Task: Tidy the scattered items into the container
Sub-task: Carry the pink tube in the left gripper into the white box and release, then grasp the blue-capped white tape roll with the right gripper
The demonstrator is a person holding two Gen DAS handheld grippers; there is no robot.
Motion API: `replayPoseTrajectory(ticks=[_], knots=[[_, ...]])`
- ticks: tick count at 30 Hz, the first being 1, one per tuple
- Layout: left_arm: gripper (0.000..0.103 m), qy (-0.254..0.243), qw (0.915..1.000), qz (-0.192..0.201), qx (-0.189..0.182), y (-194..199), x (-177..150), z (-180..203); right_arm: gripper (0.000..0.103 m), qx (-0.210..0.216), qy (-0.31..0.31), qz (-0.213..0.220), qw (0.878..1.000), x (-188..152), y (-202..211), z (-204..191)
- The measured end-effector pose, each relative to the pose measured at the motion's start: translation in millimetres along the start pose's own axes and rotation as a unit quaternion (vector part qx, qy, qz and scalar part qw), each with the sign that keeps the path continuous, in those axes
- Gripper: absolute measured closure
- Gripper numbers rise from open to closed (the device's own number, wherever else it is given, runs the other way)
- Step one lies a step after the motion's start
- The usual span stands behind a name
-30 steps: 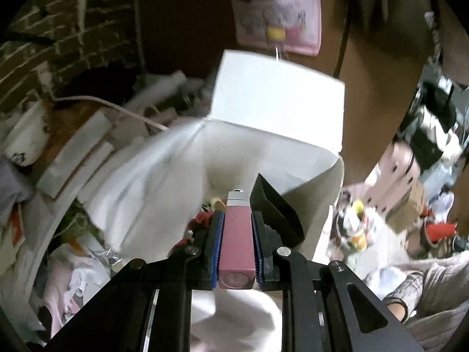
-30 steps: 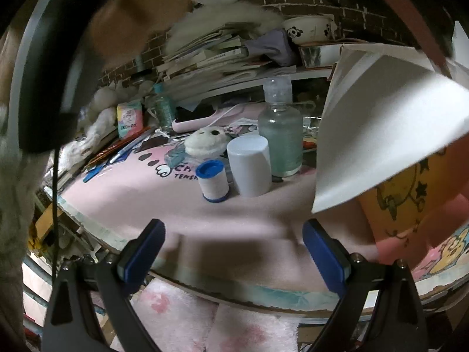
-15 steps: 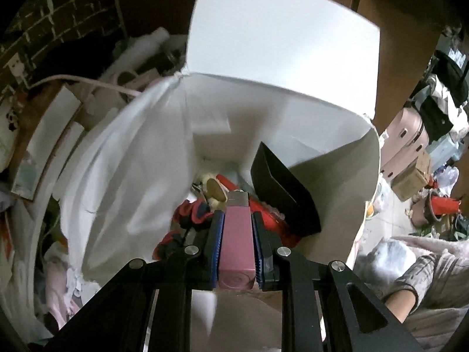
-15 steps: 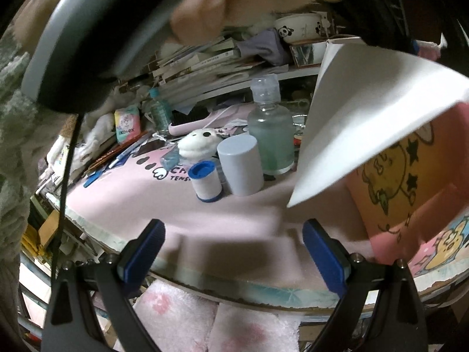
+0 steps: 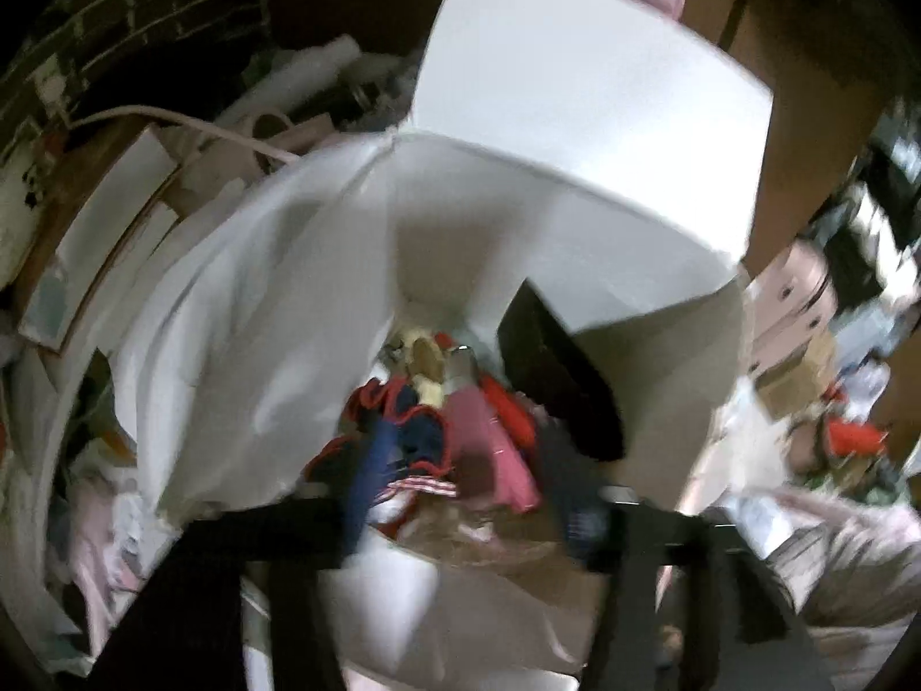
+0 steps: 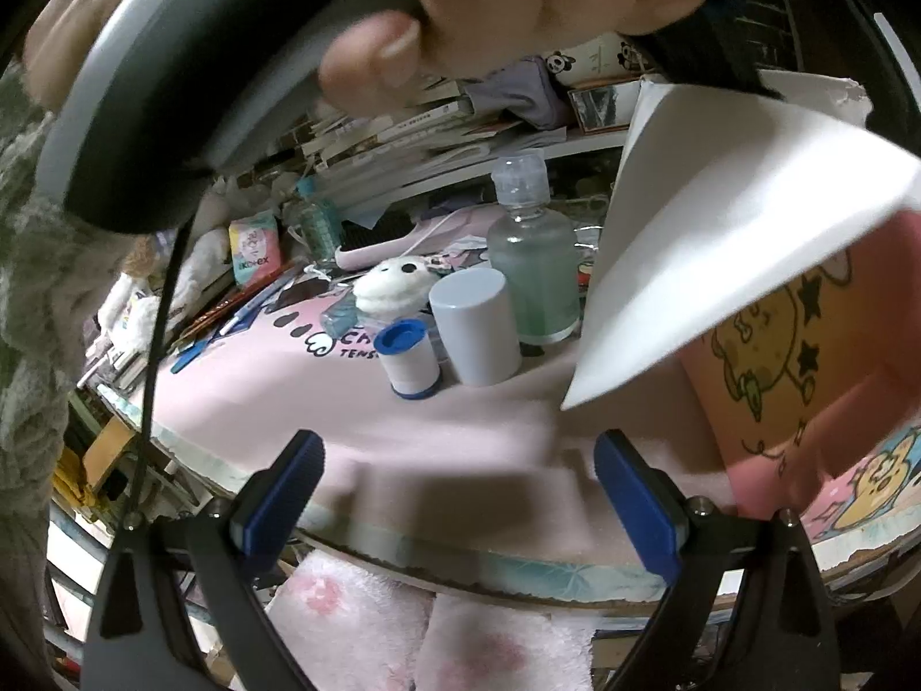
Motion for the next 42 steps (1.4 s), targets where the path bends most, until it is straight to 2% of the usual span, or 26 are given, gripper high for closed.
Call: replayPoseTrajectory(ticks=[1, 5, 8, 11, 13, 15, 19, 23, 25, 27, 30, 31, 34, 38, 42], knots=[[0.028, 0.003, 0.9998, 0.017, -0.01, 9.7, -1.5, 0.3, 0.009, 0.0, -0.001, -0.001, 1.0, -0.4, -0.3, 0.0], [0.014, 0.004, 0.9972, 0.075, -0.005, 46.4, -15.0, 4.2, 0.009, -0.002, 0.0, -0.003, 1.0, -1.8, -2.2, -1.9], [0.007, 0.031, 0.9923, 0.115, 0.034, 73.1, -33.5, -4.1, 0.009, -0.002, 0.003, -0.006, 1.0, -1.6, -4.9, -6.1], [0.0, 0.062, 0.9812, 0.167, 0.075, 98.6, -64.1, -15.7, 0.009, 0.0, 0.009, -0.005, 1.0, -2.2, -6.7, -12.9], [0.0, 0.1, 0.9686, 0.198, 0.112, 111.3, -84.8, -34.7, 0.009, -0.001, 0.017, -0.003, 1.0, -2.3, -9.3, -19.1], [0.0, 0.131, 0.9582, 0.218, 0.131, 117.0, -100.0, -48.9, 0.009, -0.001, 0.025, -0.003, 1.0, -2.6, -12.1, -25.4], [0.0, 0.203, 0.9262, 0.252, 0.193, 137.2, -149.8, -73.0, 0.009, 0.004, 0.037, 0.001, 0.999, -2.8, -18.6, -35.1], [0.0, 0.247, 0.8979, 0.273, 0.241, 144.6, -195.4, -88.4, 0.009, 0.005, 0.046, 0.007, 0.999, 0.3, -26.4, -40.5], [0.0, 0.267, 0.8869, 0.281, 0.251, 144.6, -217.9, -96.9, 0.009, 0.005, 0.047, 0.013, 0.999, 2.8, -29.3, -41.4], [0.0, 0.282, 0.8795, 0.287, 0.254, 142.6, -236.6, -102.6, 0.01, 0.004, 0.048, 0.015, 0.999, 6.4, -33.3, -41.6], [0.0, 0.31, 0.8677, 0.29, 0.259, 139.2, -264.1, -113.4, 0.023, 0.006, 0.047, 0.013, 0.999, 12.4, -39.6, -40.9], [0.0, 0.318, 0.8646, 0.291, 0.258, 138.1, -270.1, -116.2, 0.029, 0.007, 0.044, 0.007, 0.999, 14.5, -43.4, -39.9], [0.0, 0.342, 0.8578, 0.293, 0.248, 135.3, -290.5, -122.7, 0.036, 0.009, 0.034, -0.007, 0.999, 18.4, -53.4, -36.3], [0.0, 0.353, 0.8559, 0.289, 0.245, 129.7, -302.6, -126.9, 0.052, 0.001, 0.038, -0.022, 0.999, 21.8, -64.1, -37.2], [0.0, 0.357, 0.8574, 0.287, 0.235, 125.5, -306.3, -128.5, 0.056, -0.004, 0.041, -0.036, 0.998, 23.6, -72.8, -39.4]])
Point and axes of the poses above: each gripper's, at about its wrist camera, not at the fingertips, and y roughly against the way its jaws point, z to its right, x to its top, the point moved 3 cm from there along -y, roughly the way its jaws point, and after that the axes turned 2 degrees about x, right-handed, at the moved point
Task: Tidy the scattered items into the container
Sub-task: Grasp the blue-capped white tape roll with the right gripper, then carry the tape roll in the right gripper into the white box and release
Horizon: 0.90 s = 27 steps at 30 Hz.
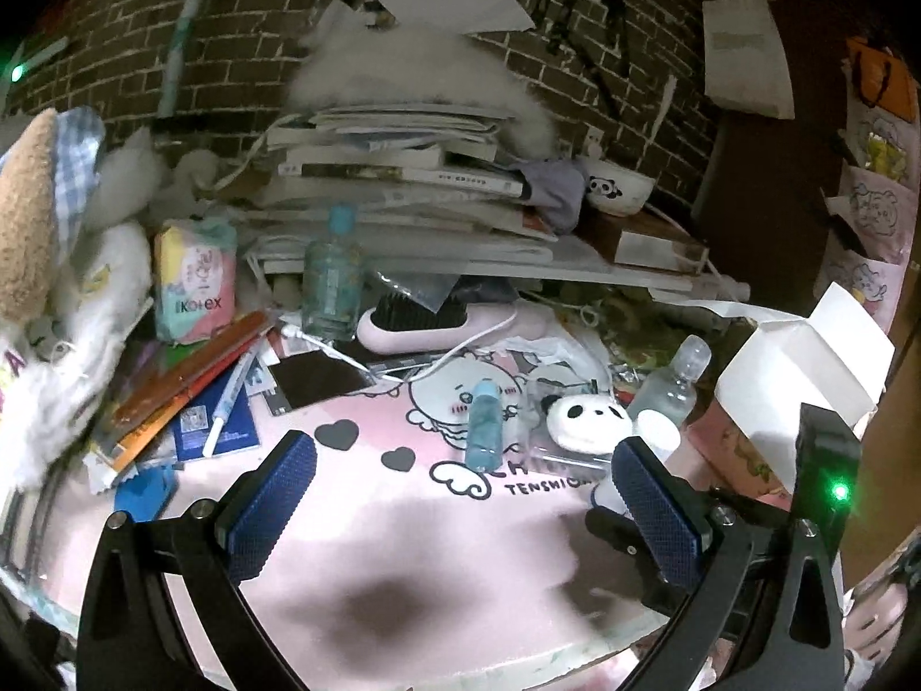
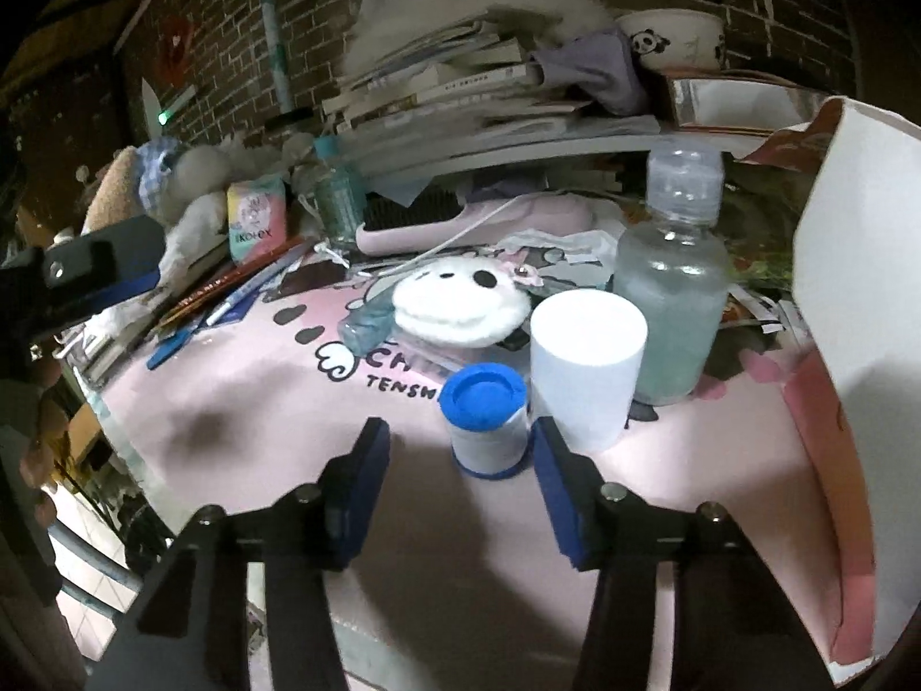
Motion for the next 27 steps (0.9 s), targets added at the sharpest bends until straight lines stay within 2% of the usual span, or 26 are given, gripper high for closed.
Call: replayPoseTrajectory(ticks=[3, 5, 7, 15, 27], knots=[[0.0, -0.003, 1.0, 0.001, -0.002, 0.2, 0.0, 0.9, 0.063, -0.006, -0.001, -0.007, 1.0, 2.2, -4.7, 0.6], [0.0, -0.004, 1.0, 0.003, -0.005, 1.0, 0.7, 1.7, 0.073, -0.01, -0.001, -0.011, 1.0, 4.1, -6.4, 1.8], [0.0, -0.005, 1.0, 0.004, -0.007, 1.2, 1.2, 2.6, 0.075, -0.012, -0.002, -0.013, 1.0, 5.2, -7.7, 3.4], [0.0, -0.002, 1.0, -0.004, -0.003, 0.2, -0.6, 4.0, 0.077, -0.015, 0.013, -0.002, 1.0, 7.9, 4.5, 0.6], [0.0, 0.007, 1.0, -0.004, -0.003, 7.1, -0.4, 6.3, 0.077, 0.027, 0.066, 0.018, 0.997, 24.9, 47.0, -36.8]])
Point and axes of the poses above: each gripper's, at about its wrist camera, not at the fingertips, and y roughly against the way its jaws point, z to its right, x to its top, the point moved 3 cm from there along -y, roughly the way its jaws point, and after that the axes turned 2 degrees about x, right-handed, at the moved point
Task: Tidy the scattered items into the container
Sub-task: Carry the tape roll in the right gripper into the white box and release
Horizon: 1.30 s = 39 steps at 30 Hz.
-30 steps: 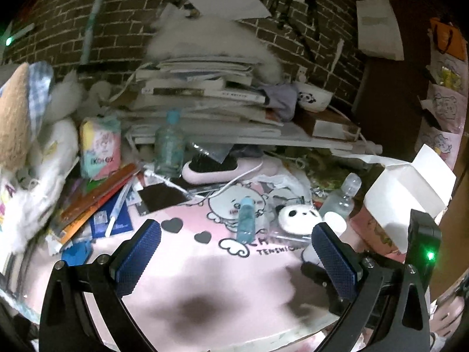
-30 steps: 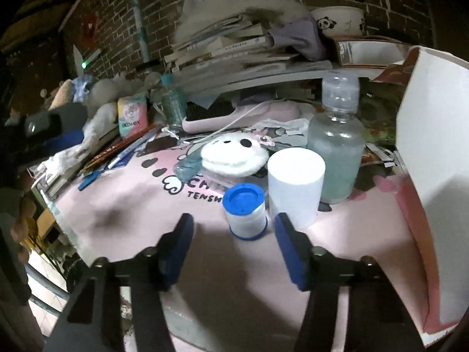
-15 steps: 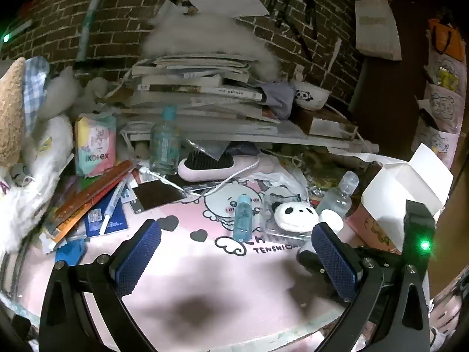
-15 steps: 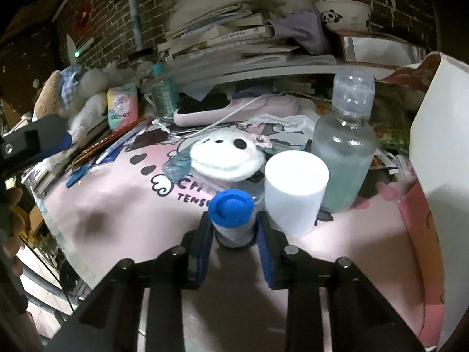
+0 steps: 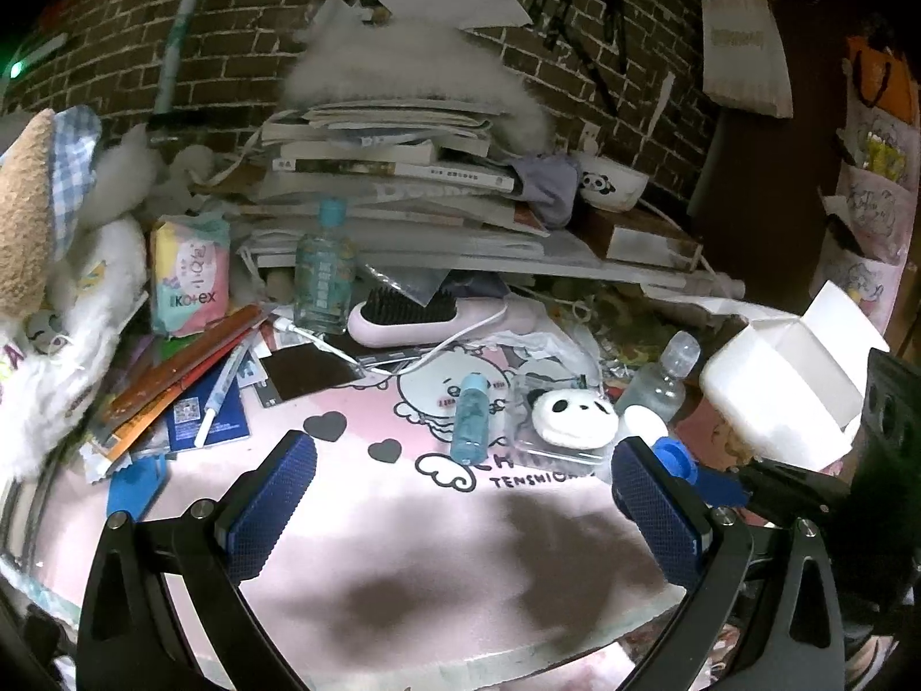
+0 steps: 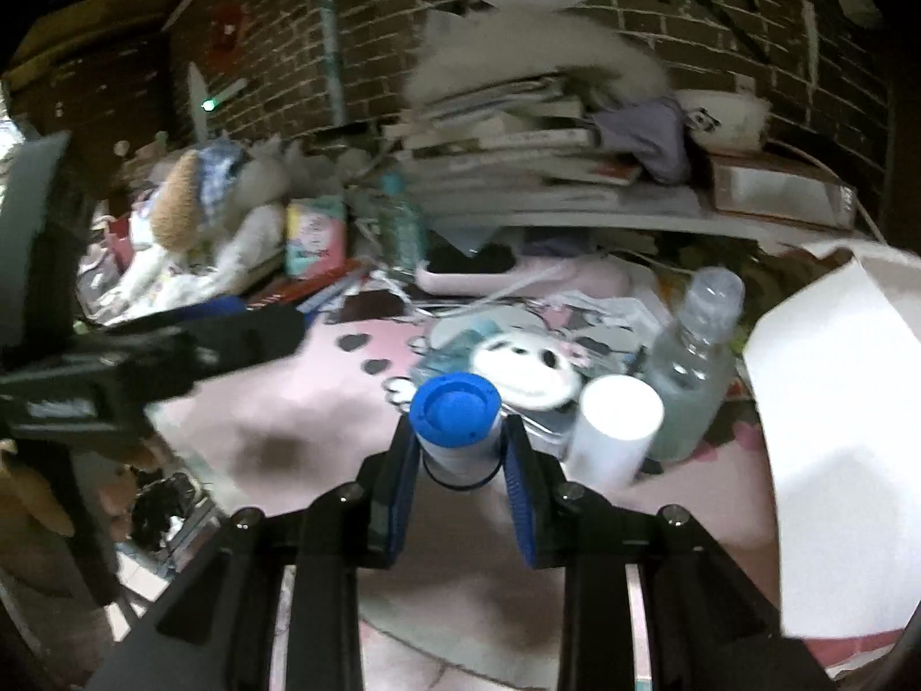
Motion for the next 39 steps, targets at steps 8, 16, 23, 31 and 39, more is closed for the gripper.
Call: replayPoseTrajectory(ticks=[8, 16, 23, 31, 39], knots=[[0.0, 0.011, 0.9993, 0.032, -0.017, 16.1, 4.1, -0.6, 0.077, 0.007, 0.035, 0.015, 0.999, 12.6, 10.3, -23.4], [0.0, -0.042, 0.9989, 0.0, -0.021, 8.9, 7.3, 29.5, 0.077, -0.048, 0.04, 0.034, 0.997, 32.0, 40.4, 5.0], [0.0, -0.071, 0.9955, -0.029, -0.056, 0.9, 6.6, 60.6, 0.077, -0.108, 0.036, 0.045, 0.993, 44.9, 81.8, 50.5], [0.0, -0.077, 0.9925, -0.053, -0.079, -6.7, 3.6, 79.4, 0.077, -0.196, 0.037, 0.011, 0.98, 52.8, 118.6, 115.4], [0.0, -0.059, 0.9931, -0.07, -0.074, -13.1, 3.4, 75.7, 0.077, -0.206, 0.028, -0.116, 0.971, 44.0, 109.1, 175.7]])
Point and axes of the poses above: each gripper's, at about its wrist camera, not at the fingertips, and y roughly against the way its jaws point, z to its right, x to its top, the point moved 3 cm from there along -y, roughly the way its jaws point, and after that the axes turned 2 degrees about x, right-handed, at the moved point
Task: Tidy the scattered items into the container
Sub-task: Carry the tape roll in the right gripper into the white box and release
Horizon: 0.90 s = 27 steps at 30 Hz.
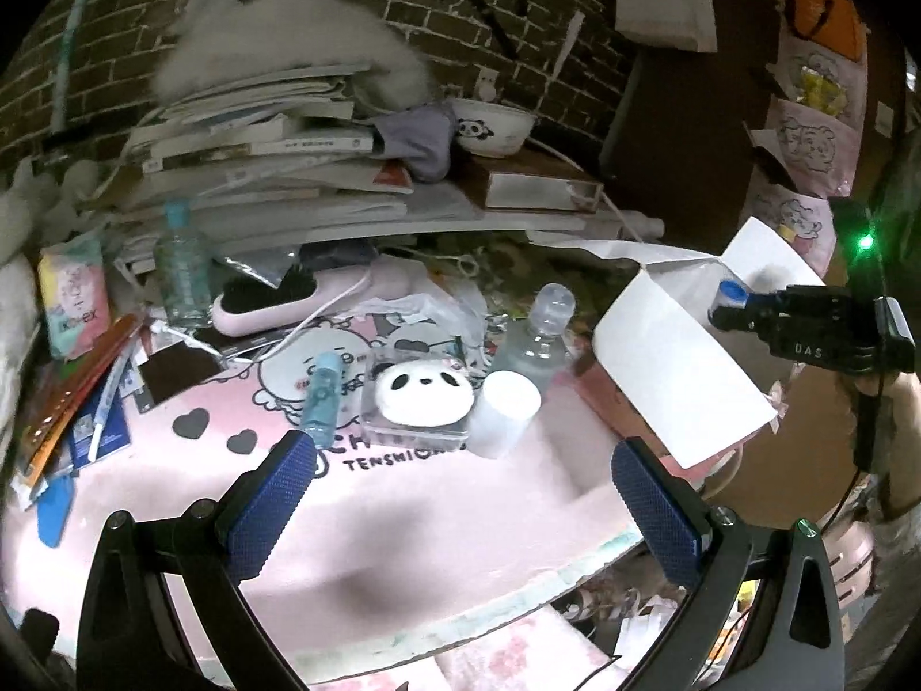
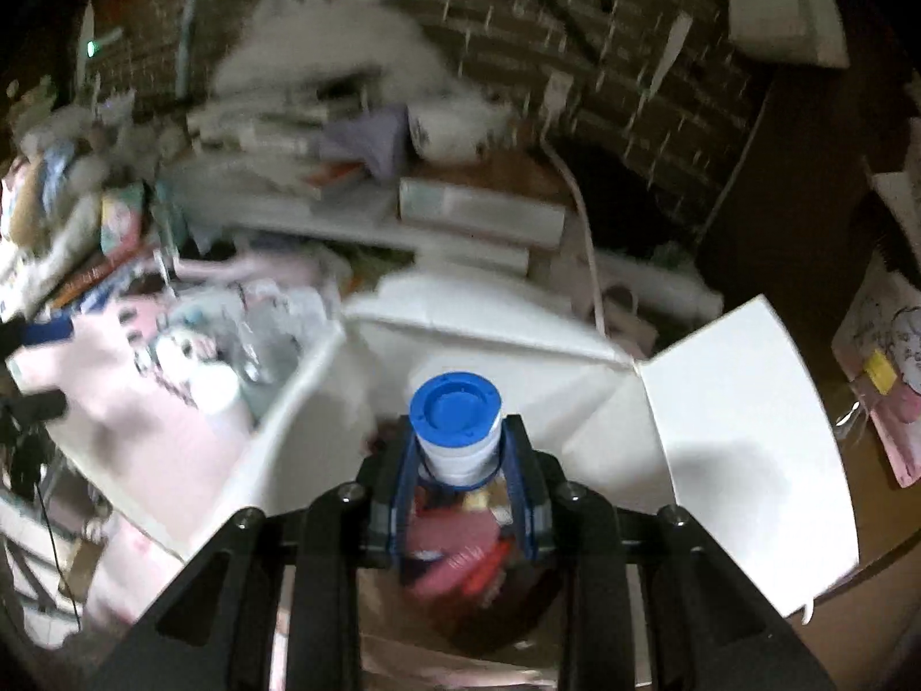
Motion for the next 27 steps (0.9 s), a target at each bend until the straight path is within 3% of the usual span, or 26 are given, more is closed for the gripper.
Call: replayPoseTrajectory(ticks=[9, 14, 21, 25, 27], knots=[[0.0, 0.008, 0.9988, -0.009, 0.046, -12.7, -4.4, -10.0, 0.077, 0.023, 0.03, -0.14, 0.989, -7.5, -45.8, 16.9], [0.0, 0.004, 0.9985, -0.001, 0.055, -15.2, -7.4, -14.2, 0.077, 0.026, 0.036, -0.177, 0.983, -11.2, -59.5, 16.7], [0.0, -0.01, 0.996, 0.002, 0.088, -22.3, -10.6, -22.8, 0.076, 0.036, 0.016, -0.172, 0.984, -18.3, -57.4, 18.1], [0.0, 0.008, 0.996, 0.008, 0.088, -23.5, -10.6, -34.1, 0.071, 0.009, 0.027, -0.138, 0.99, -15.7, -45.2, 15.5], [0.0, 0.023, 0.9968, 0.008, 0.076, -25.0, -10.9, -41.8, 0.062, -0.008, 0.027, -0.104, 0.994, -11.6, -34.2, 12.7]])
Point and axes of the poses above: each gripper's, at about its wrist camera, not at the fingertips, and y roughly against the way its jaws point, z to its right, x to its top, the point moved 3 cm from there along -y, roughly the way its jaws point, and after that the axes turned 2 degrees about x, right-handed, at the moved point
